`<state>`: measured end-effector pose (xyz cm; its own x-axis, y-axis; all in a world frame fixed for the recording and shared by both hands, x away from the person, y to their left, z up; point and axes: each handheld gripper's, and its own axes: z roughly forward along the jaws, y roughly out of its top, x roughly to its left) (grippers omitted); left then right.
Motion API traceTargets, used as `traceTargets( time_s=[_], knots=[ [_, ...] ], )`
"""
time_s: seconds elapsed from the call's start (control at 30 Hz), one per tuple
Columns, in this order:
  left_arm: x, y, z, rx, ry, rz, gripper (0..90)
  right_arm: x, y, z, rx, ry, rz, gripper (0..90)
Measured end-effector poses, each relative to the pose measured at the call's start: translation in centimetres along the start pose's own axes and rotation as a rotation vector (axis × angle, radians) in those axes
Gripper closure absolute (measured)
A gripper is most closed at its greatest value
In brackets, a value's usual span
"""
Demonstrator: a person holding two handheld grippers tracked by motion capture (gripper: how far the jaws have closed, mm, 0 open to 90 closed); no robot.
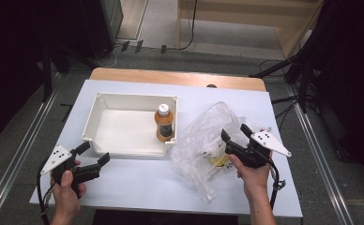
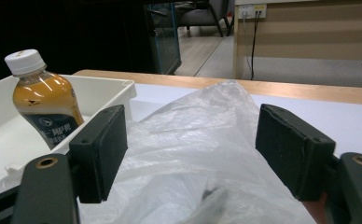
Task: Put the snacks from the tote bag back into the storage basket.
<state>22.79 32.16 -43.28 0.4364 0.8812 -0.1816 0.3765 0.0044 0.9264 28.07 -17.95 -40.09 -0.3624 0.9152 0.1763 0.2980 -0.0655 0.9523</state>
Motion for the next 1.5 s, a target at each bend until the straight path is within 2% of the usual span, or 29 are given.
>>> traceTargets(
  time_s=[0.3, 0.43, 0.57, 0.73, 1.0, 1.2, 1.5],
  knots=[
    [0.2, -0.2, 0.1, 0.012, 0.005, -0.001, 9.3, -1.6, -0.9, -1.5, -0.001, -0.032, 0.015, 26.6],
    [0.3, -0.2, 0.1, 0.01, 0.002, -0.011, 9.3, -2.3, -1.5, -2.2, -0.021, -0.058, 0.014, 26.8],
    [0.2, -0.2, 0.1, 0.014, 0.003, -0.01, 9.3, -2.9, -1.8, -2.7, -0.014, -0.08, 0.002, 26.4],
    [0.3, -0.3, 0.1, 0.017, 0.001, -0.008, 9.3, -3.8, -2.3, -3.4, -0.009, -0.107, 0.017, 25.8],
    [0.7, -0.2, 0.1, 0.011, 0.0, -0.027, 9.3, -5.5, -2.8, -4.5, -0.008, -0.149, 0.032, 24.7],
    [0.8, -0.3, 0.2, 0.014, -0.003, -0.036, 9.3, -6.6, -3.0, -5.2, -0.018, -0.197, 0.023, 24.7],
    [1.1, -0.4, 0.2, 0.014, -0.002, -0.049, 9.3, -8.3, -3.4, -6.0, -0.037, -0.234, 0.059, 24.5]
  ],
)
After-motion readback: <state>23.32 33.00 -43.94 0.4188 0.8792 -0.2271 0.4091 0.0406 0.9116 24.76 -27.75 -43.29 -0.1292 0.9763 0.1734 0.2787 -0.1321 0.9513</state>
